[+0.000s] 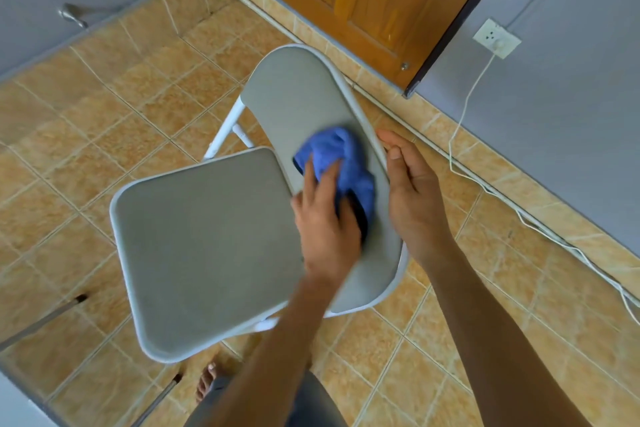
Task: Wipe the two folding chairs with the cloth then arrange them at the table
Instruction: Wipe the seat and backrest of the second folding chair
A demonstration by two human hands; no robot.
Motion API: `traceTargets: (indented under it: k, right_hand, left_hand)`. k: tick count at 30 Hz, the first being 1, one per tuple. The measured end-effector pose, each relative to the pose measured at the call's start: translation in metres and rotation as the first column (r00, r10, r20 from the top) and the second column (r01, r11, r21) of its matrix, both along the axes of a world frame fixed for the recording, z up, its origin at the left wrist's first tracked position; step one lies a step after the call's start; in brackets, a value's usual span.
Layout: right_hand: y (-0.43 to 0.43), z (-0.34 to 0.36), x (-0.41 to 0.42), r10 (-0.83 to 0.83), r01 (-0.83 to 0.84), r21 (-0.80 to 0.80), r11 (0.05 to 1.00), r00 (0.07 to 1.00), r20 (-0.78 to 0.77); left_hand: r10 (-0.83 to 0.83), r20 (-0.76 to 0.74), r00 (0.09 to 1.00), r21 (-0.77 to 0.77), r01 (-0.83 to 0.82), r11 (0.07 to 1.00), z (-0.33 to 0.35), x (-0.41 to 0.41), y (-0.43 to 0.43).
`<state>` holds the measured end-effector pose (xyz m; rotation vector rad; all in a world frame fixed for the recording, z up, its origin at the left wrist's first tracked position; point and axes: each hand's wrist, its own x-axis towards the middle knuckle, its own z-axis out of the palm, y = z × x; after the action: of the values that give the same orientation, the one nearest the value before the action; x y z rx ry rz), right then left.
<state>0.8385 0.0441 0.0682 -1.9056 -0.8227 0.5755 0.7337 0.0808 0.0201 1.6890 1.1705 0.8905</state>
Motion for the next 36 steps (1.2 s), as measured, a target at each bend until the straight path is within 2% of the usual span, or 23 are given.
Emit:
traceTargets:
  k: [2,4,6,8,12,14,17,18,21,24,27,31,34,36]
  right_hand:
    - [-0.001,0.002,-0.004,0.000,0.000,0.005,1.000,1.000,0.017]
    - [-0.004,0.003,-0.007,0.004,-0.004,0.019,1.000,0.999,0.036]
    - [-0.007,0.001,-0.010,-0.004,0.002,0.025,1.000,0.998,0.066]
    - [-0.008,0.000,-0.012,-0.017,0.016,0.026,1.000,0.998,0.068]
    - [-0.008,-0.002,-0.010,-0.039,0.037,0.035,0.999,0.998,0.047]
    - [-0.008,-0.003,-0.009,-0.040,0.037,0.042,0.998,0.998,0.055]
    - [-0.008,-0.004,-0.007,-0.025,0.023,0.041,0.999,0.998,0.062]
    - [-0.008,-0.004,-0.006,-0.021,0.019,0.037,0.999,0.998,0.054]
    - [-0.007,-0.003,-0.004,-0.015,0.014,0.046,0.999,0.999,0.039]
    - [-0.008,-0.003,-0.006,-0.009,0.007,0.063,0.998,1.000,0.021]
    - [-0.009,-0.005,-0.006,-0.010,0.009,0.068,0.998,1.000,0.022]
    - [-0.006,-0.007,0.000,-0.027,0.025,0.073,0.997,0.999,0.018]
    - [-0.005,-0.009,-0.001,-0.033,0.034,0.065,0.997,0.999,-0.010]
    - [-0.004,-0.008,-0.002,-0.034,0.035,0.074,0.997,0.999,-0.011]
  left_hand:
    - [0.093,-0.028,0.995,-0.031,-0.094,0.995,-0.020,0.005,0.053]
    - [0.168,-0.063,0.984,-0.138,-0.175,0.975,-0.040,0.002,0.084]
    - [0.213,-0.072,0.974,-0.249,-0.224,0.942,-0.047,-0.005,0.078]
    - [0.182,-0.048,0.982,-0.285,-0.188,0.940,-0.043,-0.014,0.042]
    - [0.016,0.034,0.999,-0.168,-0.010,0.986,-0.006,-0.020,-0.023]
    - [0.003,0.087,0.996,-0.046,0.001,0.999,0.013,-0.005,0.005]
    - [-0.010,0.088,0.996,0.180,-0.006,0.984,0.019,0.024,0.083]
    - [0.007,0.084,0.996,0.174,-0.022,0.985,0.012,0.028,0.111]
    - [0.142,0.056,0.988,-0.066,-0.138,0.988,-0.015,0.026,0.162]
    - [0.201,-0.022,0.979,-0.186,-0.202,0.962,-0.034,0.009,0.147]
    - [0.116,-0.057,0.992,-0.189,-0.125,0.974,-0.048,-0.015,0.073]
    - [-0.070,-0.044,0.997,-0.031,0.068,0.997,-0.027,-0.035,-0.029]
    - [-0.078,0.033,0.996,-0.045,0.080,0.996,0.001,-0.020,-0.031]
    - [-0.062,0.079,0.995,0.051,0.058,0.997,0.014,-0.002,0.010]
